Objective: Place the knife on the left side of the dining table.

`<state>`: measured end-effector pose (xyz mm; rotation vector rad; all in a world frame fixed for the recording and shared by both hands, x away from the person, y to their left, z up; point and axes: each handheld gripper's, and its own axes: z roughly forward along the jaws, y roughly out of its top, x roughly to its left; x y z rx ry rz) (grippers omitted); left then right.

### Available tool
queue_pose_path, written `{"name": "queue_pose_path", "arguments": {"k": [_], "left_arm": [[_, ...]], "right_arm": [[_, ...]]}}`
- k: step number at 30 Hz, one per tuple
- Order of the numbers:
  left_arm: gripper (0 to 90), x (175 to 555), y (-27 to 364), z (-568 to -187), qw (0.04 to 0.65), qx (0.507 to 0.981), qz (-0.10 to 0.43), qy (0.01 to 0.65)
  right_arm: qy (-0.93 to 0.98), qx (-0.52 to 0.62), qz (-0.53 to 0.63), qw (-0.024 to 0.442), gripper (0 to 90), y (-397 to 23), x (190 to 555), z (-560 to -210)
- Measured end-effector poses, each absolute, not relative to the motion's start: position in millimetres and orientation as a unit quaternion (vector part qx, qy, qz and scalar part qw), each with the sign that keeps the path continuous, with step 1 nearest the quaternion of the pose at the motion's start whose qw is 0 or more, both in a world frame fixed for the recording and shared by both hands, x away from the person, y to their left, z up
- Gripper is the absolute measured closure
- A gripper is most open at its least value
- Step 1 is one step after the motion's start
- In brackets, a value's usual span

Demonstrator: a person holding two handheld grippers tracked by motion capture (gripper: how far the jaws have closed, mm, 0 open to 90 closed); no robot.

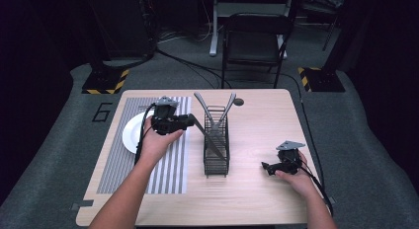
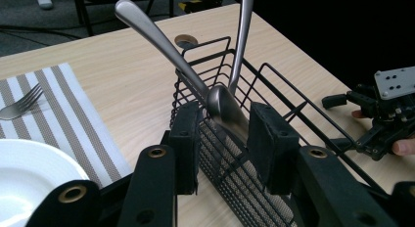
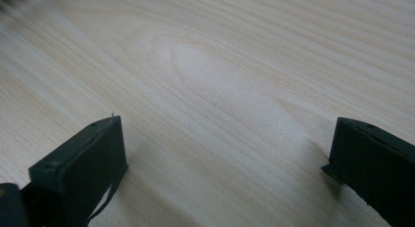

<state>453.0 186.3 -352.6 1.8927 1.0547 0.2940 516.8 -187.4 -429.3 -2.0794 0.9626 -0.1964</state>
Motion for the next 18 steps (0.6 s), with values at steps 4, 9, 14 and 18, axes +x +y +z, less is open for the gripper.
{"name": "queue_pose_path", "arguments": {"k": [4, 9, 14, 18], "left_arm": [[67.4, 455.6, 183.0, -352.3, 0.461, 0.768, 0.117, 0.429], [68.0, 459.0, 181.1, -353.0, 0.465, 0.765, 0.115, 0.430], [69.3, 462.3, 178.5, -354.5, 0.466, 0.762, 0.111, 0.436], [70.0, 463.7, 178.2, -354.7, 0.468, 0.760, 0.109, 0.437]], "right_arm": [[0.382, -0.825, -0.078, 0.408, 0.0, -187.4, 516.8, -429.3], [0.382, -0.825, -0.078, 0.409, 0.0, -187.4, 516.8, -429.3], [0.382, -0.825, -0.078, 0.408, 0.0, -187.4, 516.8, -429.3], [0.382, -0.825, -0.078, 0.409, 0.0, -187.4, 516.8, -429.3]]}}
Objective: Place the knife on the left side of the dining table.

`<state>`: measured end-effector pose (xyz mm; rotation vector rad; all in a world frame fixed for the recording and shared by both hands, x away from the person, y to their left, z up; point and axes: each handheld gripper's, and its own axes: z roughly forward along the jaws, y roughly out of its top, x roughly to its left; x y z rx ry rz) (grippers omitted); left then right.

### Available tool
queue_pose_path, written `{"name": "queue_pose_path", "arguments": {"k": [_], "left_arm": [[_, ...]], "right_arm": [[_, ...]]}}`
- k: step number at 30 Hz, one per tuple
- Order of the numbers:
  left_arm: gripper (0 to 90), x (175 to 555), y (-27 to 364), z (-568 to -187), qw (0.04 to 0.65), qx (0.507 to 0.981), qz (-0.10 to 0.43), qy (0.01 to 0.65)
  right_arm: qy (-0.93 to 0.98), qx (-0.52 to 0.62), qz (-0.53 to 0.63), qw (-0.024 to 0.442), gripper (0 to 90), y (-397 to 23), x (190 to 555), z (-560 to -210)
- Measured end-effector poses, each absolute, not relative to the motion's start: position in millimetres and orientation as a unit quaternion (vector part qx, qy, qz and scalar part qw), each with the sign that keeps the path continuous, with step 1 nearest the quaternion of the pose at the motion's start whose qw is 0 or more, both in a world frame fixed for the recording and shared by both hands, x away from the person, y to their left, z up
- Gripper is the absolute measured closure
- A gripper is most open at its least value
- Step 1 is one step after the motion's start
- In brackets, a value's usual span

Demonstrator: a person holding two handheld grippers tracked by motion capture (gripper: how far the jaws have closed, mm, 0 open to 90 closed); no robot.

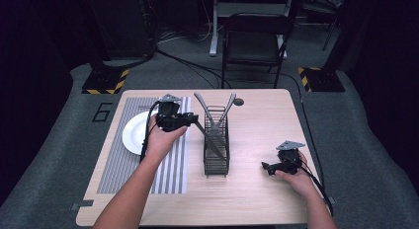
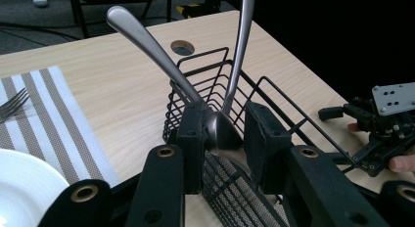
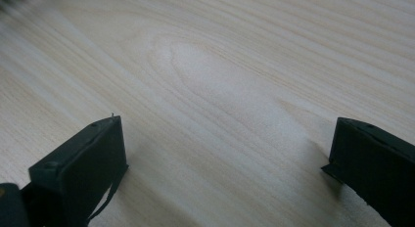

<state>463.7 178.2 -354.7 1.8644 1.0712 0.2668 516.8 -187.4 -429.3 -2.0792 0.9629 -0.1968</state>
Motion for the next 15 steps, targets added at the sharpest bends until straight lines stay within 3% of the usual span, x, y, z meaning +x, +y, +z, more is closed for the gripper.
{"name": "queue_pose_path", "arguments": {"k": [15], "left_arm": [[74.3, 452.6, 166.6, -346.4, 0.472, 0.759, 0.128, 0.430]], "right_arm": [[0.382, -0.825, -0.078, 0.409, 0.0, -187.3, 516.9, -429.3]]}}
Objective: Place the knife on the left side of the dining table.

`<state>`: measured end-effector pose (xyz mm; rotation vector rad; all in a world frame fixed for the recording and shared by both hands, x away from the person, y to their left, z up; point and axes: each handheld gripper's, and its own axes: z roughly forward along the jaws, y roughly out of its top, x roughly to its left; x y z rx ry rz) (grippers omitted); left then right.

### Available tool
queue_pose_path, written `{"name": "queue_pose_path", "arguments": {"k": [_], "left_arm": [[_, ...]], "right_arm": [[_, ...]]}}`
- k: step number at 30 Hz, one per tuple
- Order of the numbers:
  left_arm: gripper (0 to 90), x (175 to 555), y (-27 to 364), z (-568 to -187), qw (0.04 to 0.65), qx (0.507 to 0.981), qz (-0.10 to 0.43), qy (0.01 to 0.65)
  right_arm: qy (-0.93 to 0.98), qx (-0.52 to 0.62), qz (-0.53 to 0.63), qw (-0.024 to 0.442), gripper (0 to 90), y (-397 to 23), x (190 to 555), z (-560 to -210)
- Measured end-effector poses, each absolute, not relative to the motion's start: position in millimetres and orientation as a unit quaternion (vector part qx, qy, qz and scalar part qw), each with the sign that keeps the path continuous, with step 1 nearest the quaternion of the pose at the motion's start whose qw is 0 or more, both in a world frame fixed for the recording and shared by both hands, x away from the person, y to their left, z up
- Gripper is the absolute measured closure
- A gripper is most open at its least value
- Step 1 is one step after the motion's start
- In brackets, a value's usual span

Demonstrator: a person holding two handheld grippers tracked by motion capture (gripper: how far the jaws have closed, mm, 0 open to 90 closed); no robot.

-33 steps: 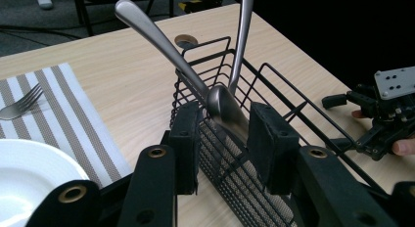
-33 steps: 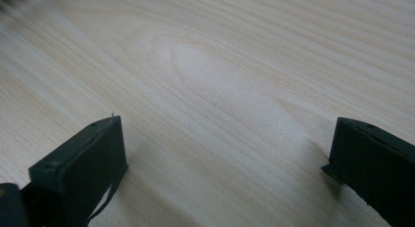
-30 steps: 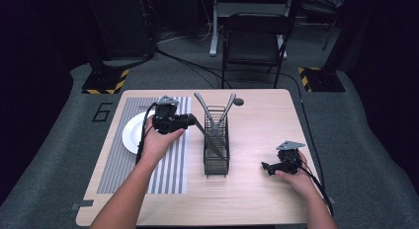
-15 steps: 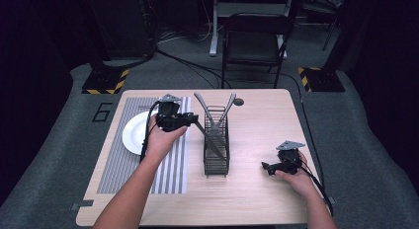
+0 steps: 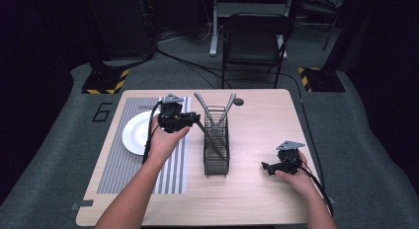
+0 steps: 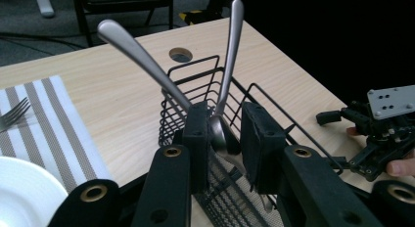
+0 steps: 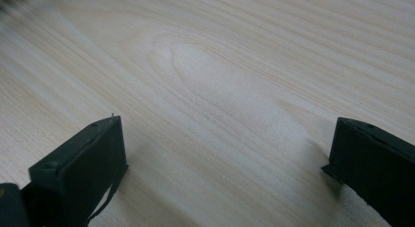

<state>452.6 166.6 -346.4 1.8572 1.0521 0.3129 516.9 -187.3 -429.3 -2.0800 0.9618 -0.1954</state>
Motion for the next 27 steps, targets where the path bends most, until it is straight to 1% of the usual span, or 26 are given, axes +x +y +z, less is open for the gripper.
{"name": "queue_pose_path", "arguments": {"k": [9, 19, 27], "left_arm": [[77.0, 446.0, 160.3, -338.9, 0.476, 0.760, 0.119, 0.427], [80.4, 434.7, 151.1, -330.0, 0.486, 0.772, 0.107, 0.395], [83.1, 428.4, 143.1, -325.2, 0.497, 0.779, 0.086, 0.371]], "right_arm": [[0.380, -0.827, -0.076, 0.408, 0.0, -187.1, 516.9, -429.2], [0.381, -0.826, -0.077, 0.408, 0.0, -187.2, 516.9, -429.2], [0.381, -0.826, -0.077, 0.408, 0.0, -187.2, 516.9, -429.3]]}}
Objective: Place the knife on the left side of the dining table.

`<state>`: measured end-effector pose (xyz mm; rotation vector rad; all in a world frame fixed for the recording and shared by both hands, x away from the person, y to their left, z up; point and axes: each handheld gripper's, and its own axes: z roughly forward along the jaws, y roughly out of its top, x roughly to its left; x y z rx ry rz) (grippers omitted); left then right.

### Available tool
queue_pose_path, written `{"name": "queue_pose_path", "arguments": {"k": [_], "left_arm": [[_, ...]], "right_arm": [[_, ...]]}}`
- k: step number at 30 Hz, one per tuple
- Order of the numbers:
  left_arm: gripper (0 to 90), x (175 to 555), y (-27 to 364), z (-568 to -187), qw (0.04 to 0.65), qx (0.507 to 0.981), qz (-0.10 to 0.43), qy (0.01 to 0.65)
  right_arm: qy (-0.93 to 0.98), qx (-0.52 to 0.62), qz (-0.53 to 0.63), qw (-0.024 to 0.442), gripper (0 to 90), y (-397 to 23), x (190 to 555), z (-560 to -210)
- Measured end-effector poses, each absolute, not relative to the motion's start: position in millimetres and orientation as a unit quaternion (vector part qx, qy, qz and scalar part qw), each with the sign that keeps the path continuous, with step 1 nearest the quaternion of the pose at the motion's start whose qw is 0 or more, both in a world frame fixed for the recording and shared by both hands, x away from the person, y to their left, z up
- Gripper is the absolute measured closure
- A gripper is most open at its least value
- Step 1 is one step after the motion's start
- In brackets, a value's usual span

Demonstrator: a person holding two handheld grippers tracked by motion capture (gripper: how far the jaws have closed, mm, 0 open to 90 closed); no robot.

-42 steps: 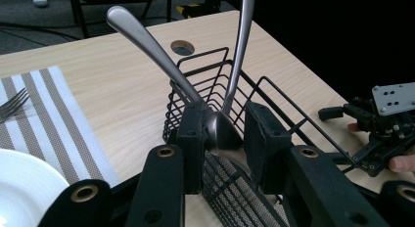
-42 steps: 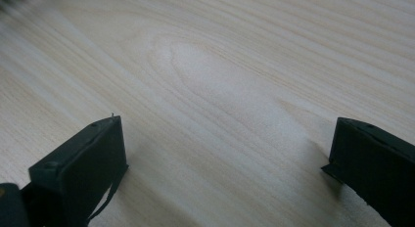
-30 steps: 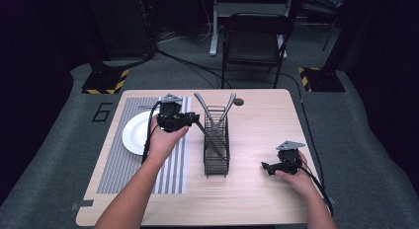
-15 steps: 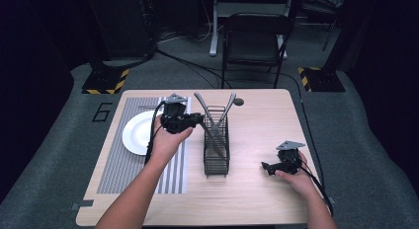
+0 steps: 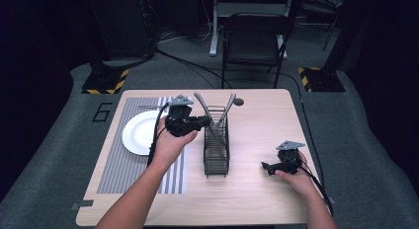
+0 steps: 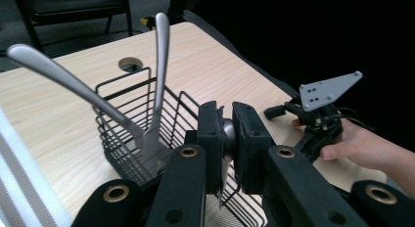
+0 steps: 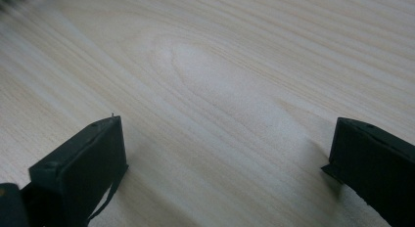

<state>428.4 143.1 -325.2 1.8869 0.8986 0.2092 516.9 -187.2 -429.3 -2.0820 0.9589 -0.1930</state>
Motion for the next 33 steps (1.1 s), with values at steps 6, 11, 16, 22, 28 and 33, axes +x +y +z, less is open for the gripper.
{"name": "queue_pose_path", "arguments": {"k": [6, 11, 16, 22, 28, 33], "left_arm": [[83.4, 424.8, 137.7, -322.1, 0.498, 0.782, 0.090, 0.363], [83.4, 421.9, 136.3, -314.3, 0.495, 0.786, 0.100, 0.358], [83.4, 418.6, 137.5, -307.6, 0.496, 0.784, 0.106, 0.359], [83.4, 417.7, 143.5, -301.7, 0.496, 0.780, 0.111, 0.365], [83.4, 416.2, 148.1, -295.5, 0.497, 0.777, 0.116, 0.369], [83.4, 413.7, 152.7, -289.1, 0.504, 0.771, 0.113, 0.374]], "right_arm": [[0.381, -0.826, -0.077, 0.408, 0.0, -187.2, 516.9, -429.2], [0.380, -0.826, -0.077, 0.408, 0.0, -187.1, 516.9, -429.3], [0.381, -0.826, -0.077, 0.408, 0.0, -187.2, 517.0, -429.3], [0.379, -0.827, -0.076, 0.408, 0.0, -187.1, 516.8, -429.1], [0.379, -0.827, -0.076, 0.408, 0.0, -187.0, 516.8, -429.1], [0.380, -0.826, -0.077, 0.409, 0.0, -187.2, 516.9, -429.2]]}}
